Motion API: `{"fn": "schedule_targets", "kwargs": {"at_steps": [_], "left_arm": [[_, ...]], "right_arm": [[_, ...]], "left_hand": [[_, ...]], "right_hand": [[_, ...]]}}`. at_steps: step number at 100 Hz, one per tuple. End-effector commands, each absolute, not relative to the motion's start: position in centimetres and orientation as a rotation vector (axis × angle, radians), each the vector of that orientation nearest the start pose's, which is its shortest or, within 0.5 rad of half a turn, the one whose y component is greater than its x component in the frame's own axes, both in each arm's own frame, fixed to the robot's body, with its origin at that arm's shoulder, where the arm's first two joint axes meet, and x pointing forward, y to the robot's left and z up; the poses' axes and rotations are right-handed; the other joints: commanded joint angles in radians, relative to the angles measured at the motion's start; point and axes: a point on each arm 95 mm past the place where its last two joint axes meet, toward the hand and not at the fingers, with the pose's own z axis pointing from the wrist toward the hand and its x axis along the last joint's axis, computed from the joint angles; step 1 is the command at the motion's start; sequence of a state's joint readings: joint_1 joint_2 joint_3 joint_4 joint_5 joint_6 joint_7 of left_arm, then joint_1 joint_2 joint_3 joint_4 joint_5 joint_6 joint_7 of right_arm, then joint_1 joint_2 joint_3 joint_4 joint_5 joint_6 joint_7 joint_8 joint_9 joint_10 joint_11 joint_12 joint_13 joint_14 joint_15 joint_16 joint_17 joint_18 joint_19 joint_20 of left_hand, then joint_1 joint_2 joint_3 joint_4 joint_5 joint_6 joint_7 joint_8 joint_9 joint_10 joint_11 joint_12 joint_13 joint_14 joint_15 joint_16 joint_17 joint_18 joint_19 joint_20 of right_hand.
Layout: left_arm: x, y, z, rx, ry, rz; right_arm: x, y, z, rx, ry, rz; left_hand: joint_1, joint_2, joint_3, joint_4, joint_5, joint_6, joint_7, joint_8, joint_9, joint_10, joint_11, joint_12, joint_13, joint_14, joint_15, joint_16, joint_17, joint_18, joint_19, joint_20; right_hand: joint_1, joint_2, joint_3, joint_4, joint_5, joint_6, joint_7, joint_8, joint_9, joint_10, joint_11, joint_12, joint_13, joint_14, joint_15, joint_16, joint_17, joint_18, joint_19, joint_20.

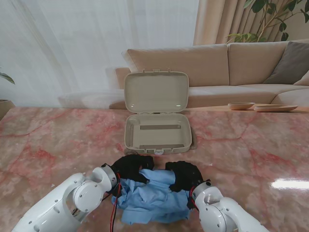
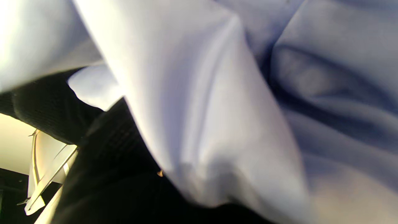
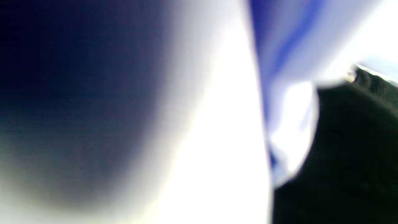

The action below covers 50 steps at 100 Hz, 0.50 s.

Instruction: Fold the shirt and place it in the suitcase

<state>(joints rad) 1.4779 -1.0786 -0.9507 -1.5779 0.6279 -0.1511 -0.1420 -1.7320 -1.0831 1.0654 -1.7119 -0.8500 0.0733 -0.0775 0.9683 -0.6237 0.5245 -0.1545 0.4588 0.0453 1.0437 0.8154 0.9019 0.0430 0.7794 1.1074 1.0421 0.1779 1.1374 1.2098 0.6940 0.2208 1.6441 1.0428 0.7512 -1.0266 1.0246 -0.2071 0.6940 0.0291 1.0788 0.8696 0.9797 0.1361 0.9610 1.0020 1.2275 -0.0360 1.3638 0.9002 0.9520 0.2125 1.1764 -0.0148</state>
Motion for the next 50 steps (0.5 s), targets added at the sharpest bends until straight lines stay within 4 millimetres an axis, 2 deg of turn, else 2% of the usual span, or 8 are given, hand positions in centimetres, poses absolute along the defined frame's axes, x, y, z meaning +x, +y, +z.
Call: {"fn": "schedule_targets", "kwargs": {"at_steps": [1, 19, 50], "left_arm": [[37.2, -8.5, -34.6, -1.403, 1.844, -1.81], [37.7, -8.2, -32.9, -1.331, 1.837, -1.835], [38.9, -7.7, -30.5, -1.252, 1.798, -1.891]], "right_arm": [[31.9, 5.9, -36.5, 1.429, 1.543, 1.608], [31.9, 6.2, -35.2, 1.358, 1.487, 1.673], [32.8, 7.2, -32.9, 1.284, 1.406, 1.749]], "left_hand": [[0.09, -0.036, 0.149, 0.075, 0.03, -0.018, 0.029, 0.005, 0.04, -0.001, 0.058, 0.039, 0.073, -0.039, 0.078, 0.017, 0.036, -0.04, 0.116, -0.011], [0.077, -0.054, 0.2, 0.091, 0.034, -0.019, 0.031, 0.007, 0.044, 0.001, 0.062, 0.071, 0.089, -0.048, 0.072, 0.023, 0.059, -0.043, 0.107, -0.02], [0.064, -0.071, 0.254, 0.112, 0.039, -0.024, 0.033, 0.011, 0.046, 0.003, 0.069, 0.113, 0.109, -0.064, 0.06, 0.032, 0.083, -0.045, 0.089, -0.017]], "right_hand": [[0.15, -0.052, 0.155, 0.051, 0.04, -0.063, 0.053, 0.004, 0.048, 0.003, 0.056, 0.023, 0.092, -0.062, 0.103, 0.036, 0.003, 0.021, -0.006, -0.029], [0.155, -0.068, 0.18, 0.061, 0.055, -0.069, 0.06, 0.004, 0.063, 0.002, 0.056, 0.024, 0.092, -0.076, 0.114, 0.042, 0.003, 0.029, 0.007, -0.077], [0.161, -0.077, 0.189, 0.064, 0.065, -0.07, 0.061, 0.004, 0.069, 0.006, 0.055, 0.026, 0.092, -0.082, 0.117, 0.043, 0.002, 0.034, 0.022, -0.098]]}}
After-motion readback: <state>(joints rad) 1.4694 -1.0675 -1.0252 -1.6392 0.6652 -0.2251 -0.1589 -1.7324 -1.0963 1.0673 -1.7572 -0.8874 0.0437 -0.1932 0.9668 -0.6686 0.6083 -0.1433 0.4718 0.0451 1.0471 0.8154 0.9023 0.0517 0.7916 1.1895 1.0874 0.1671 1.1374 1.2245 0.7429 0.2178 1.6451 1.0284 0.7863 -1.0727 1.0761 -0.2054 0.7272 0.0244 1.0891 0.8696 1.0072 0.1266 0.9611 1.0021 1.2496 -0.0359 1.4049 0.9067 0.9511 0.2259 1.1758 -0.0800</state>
